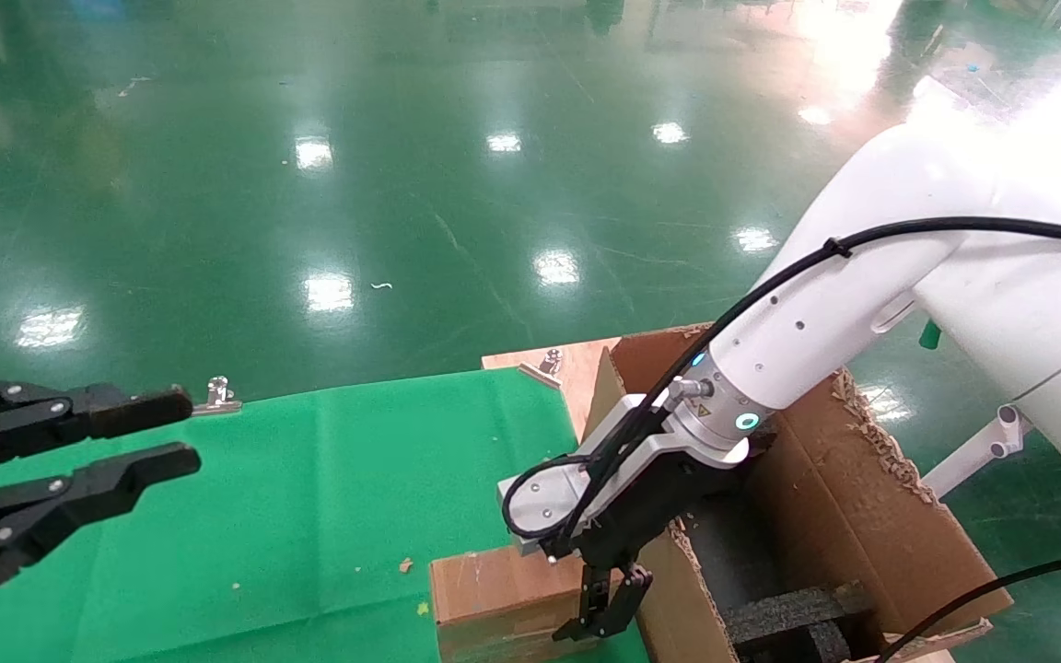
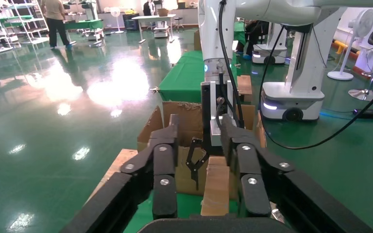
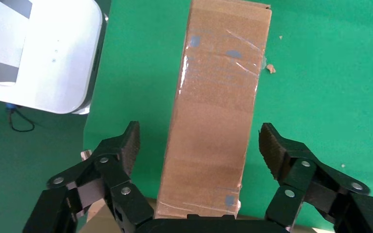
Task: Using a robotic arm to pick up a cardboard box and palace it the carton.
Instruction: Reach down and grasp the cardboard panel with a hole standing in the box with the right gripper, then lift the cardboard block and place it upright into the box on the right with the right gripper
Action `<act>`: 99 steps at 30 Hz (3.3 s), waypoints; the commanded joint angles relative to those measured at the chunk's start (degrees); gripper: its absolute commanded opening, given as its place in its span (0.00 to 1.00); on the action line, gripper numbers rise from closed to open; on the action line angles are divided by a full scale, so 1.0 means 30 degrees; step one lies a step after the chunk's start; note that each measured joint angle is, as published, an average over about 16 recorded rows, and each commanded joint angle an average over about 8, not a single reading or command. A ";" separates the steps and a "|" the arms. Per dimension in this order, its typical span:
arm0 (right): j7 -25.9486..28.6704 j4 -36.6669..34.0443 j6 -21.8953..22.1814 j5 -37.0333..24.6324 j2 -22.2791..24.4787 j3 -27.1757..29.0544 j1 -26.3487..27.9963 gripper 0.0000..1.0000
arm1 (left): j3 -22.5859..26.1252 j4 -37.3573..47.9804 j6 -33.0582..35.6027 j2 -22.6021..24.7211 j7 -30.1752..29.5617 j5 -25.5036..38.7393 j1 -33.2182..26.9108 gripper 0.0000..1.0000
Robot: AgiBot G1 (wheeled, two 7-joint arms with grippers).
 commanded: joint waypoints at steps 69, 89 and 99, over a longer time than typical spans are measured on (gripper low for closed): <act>-0.3577 -0.3953 -0.0562 0.3720 0.3148 -0.4521 1.1365 0.00 | 0.0002 0.0000 0.0000 -0.0001 0.0002 -0.0001 -0.0001 1.00; 0.0380 -0.2243 -0.0009 0.3608 0.8589 -1.2060 1.5152 0.00 | 0.0003 0.0000 -0.0001 -0.0001 0.0002 -0.0002 -0.0001 1.00; 0.4907 -0.1740 0.3327 0.5306 1.1929 -1.2674 1.3045 0.00 | 0.0004 0.0000 -0.0001 -0.0002 0.0002 -0.0002 -0.0001 1.00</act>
